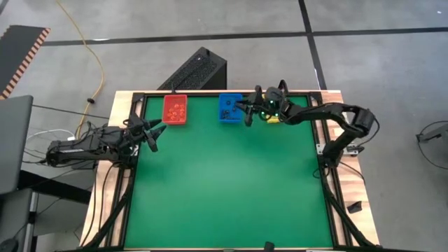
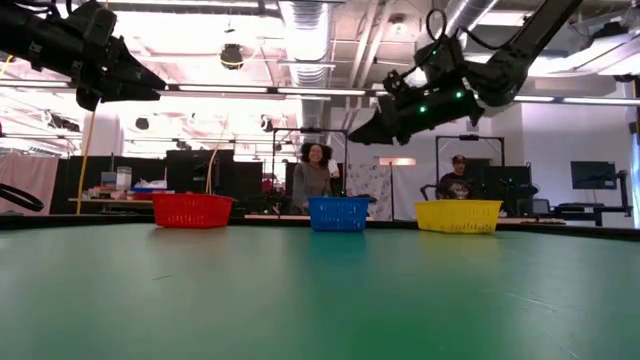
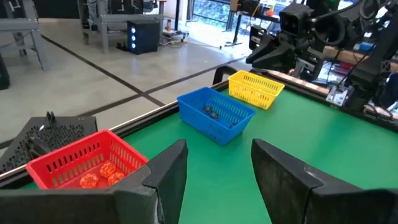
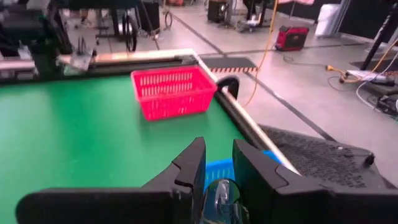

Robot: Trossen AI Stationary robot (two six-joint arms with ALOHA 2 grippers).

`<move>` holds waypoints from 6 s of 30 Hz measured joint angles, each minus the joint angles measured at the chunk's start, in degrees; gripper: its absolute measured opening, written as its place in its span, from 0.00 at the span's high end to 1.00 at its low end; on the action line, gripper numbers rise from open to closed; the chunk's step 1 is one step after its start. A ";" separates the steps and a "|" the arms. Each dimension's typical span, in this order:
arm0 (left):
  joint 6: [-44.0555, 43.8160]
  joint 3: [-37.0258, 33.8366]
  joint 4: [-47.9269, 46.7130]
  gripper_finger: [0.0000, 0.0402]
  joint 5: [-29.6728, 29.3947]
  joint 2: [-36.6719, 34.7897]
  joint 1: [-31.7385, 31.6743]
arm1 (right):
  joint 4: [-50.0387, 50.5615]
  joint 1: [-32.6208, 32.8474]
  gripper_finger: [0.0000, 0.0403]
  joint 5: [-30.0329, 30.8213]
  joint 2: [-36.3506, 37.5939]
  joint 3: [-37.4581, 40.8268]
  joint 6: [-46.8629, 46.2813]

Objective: Sort Halloween decoration
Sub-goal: Put the black skull toy into the blue bin, then return to Home Position

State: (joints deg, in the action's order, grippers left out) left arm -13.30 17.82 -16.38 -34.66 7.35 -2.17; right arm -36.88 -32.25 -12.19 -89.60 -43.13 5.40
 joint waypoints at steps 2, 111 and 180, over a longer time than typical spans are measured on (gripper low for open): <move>-0.01 0.00 -1.04 0.58 0.00 0.00 -0.02 | -1.46 0.15 0.75 -0.01 -1.91 0.02 0.65; 5.38 0.39 20.02 0.58 22.58 -0.16 -0.02 | 40.67 29.07 0.43 14.03 64.66 13.41 -12.37; 3.08 -17.40 21.80 0.58 30.83 -7.14 1.36 | 33.68 50.05 0.43 37.59 89.45 42.38 -4.29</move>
State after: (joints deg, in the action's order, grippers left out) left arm -10.22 0.43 5.42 -3.84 0.21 -0.82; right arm -3.20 17.80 25.41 -0.14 -0.75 1.10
